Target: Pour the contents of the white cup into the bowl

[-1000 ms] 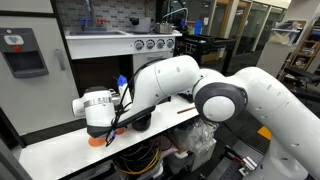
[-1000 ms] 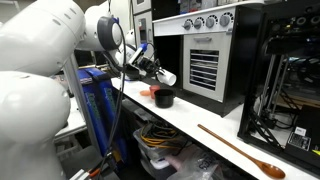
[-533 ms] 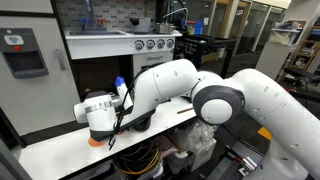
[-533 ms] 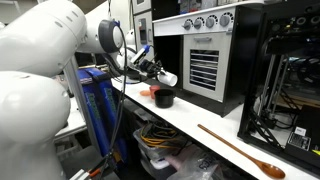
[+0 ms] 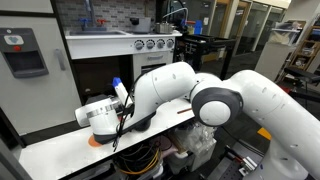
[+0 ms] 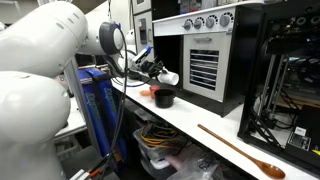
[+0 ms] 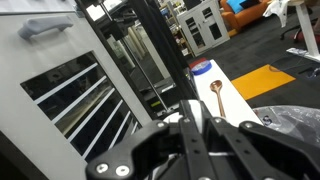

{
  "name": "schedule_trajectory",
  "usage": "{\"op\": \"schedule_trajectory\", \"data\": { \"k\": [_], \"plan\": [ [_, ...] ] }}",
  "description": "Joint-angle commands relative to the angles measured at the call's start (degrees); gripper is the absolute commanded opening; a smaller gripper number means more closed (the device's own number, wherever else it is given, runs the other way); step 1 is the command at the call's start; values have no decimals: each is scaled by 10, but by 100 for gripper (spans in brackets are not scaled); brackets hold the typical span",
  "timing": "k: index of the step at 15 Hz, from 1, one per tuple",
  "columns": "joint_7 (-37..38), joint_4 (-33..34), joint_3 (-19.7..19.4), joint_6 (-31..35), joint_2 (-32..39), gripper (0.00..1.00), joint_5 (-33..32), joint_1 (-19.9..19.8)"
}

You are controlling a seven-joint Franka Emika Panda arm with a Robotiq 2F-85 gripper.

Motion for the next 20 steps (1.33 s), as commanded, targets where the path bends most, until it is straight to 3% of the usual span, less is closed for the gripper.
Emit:
{"op": "schedule_trajectory", "data": {
  "k": [1,20],
  "plan": [
    [-39,-10,2,-5,0,2,-25,1],
    [-191,-66,5,6,9,2,-118,11]
  ]
}}
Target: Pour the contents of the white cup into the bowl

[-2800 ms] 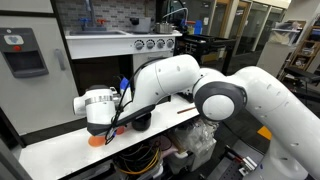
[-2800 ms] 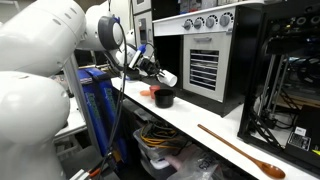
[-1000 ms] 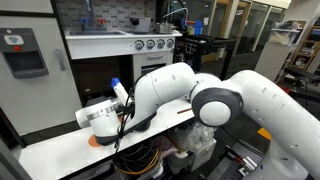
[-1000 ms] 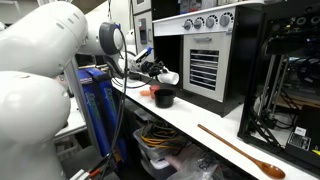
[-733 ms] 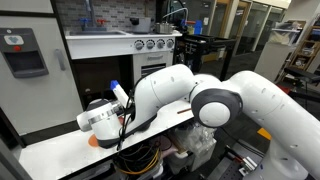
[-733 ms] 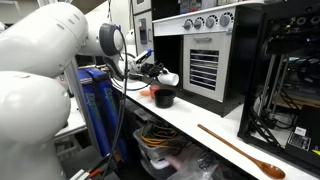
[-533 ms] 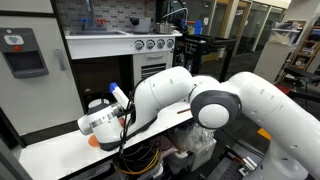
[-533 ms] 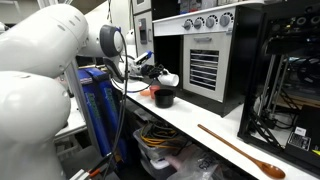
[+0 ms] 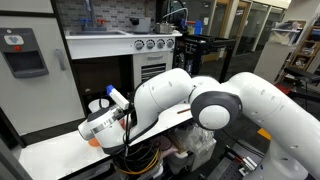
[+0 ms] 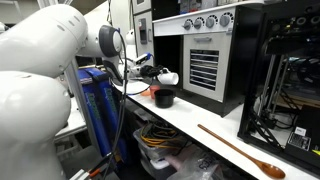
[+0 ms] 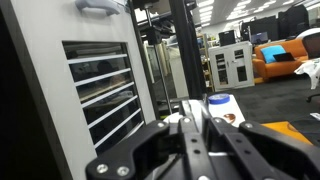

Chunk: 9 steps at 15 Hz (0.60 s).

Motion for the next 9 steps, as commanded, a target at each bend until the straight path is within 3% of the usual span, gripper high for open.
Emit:
{"op": "schedule_trajectory", "data": {
  "k": [1,9],
  "plan": [
    [-31,-20,3,5,-6,2,-26,0],
    [-68,-46,5,7,-10,2,-48,0]
  ]
}}
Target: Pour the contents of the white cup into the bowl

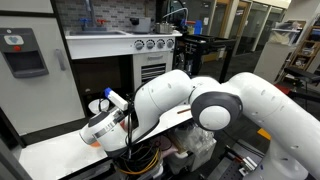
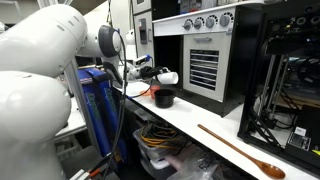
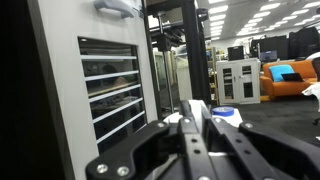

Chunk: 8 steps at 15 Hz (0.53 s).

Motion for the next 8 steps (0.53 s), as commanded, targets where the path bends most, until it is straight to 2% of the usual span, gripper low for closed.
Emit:
{"op": "schedule_trajectory", "data": {
  "k": [1,8],
  "plan": [
    [-25,-28,5,6,-10,2,-18,-4],
    [-49,-51,7,8,-14,2,-33,-4]
  ]
}}
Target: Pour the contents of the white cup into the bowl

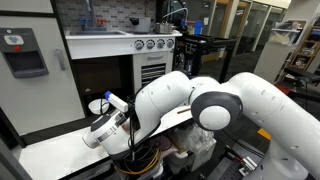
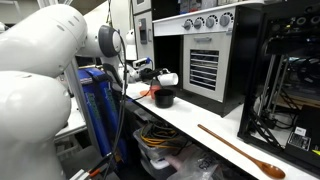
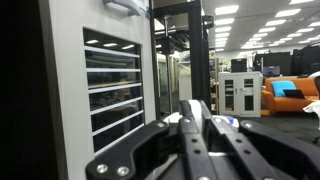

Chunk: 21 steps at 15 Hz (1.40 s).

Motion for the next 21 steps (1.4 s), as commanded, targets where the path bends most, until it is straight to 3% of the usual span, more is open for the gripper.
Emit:
{"op": "schedule_trajectory", "data": {
  "k": [1,21],
  "plan": [
    [-23,-29,6,9,-15,2,-21,-5],
    [-55,-64,8,14,-23,2,-60,-6]
  ]
}}
